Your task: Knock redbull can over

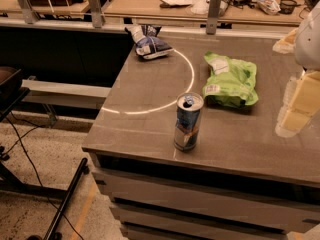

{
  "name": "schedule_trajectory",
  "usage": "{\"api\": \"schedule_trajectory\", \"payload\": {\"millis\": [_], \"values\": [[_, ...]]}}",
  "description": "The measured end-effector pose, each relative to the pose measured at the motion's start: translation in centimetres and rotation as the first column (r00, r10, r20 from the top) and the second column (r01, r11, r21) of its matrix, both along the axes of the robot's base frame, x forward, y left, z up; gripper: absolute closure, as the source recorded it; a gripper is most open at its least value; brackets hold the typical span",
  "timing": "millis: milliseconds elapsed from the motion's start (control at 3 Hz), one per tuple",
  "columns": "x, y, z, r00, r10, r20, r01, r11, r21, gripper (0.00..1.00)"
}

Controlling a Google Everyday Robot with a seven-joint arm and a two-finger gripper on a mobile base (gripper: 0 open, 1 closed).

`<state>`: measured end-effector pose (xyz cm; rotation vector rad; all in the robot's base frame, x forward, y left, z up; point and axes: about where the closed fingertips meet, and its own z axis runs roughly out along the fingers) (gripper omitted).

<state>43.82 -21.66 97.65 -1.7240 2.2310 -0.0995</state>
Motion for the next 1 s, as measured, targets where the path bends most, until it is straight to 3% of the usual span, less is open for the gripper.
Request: {"api": "schedule_trajectory", "payload": {"millis": [333, 667, 1000], "values": [[0.0, 0.0, 0.0, 1.0, 0.0, 0.0, 0.0, 1.0, 0.0, 0.0], [0.0, 0.5, -0.1, 0.9999, 0.006, 0.01, -0.006, 0.998, 0.06, 0.0], [0.2, 2.2, -0.8, 0.9986, 0.022, 0.047, -0.033, 0.971, 0.236, 0.0]]}}
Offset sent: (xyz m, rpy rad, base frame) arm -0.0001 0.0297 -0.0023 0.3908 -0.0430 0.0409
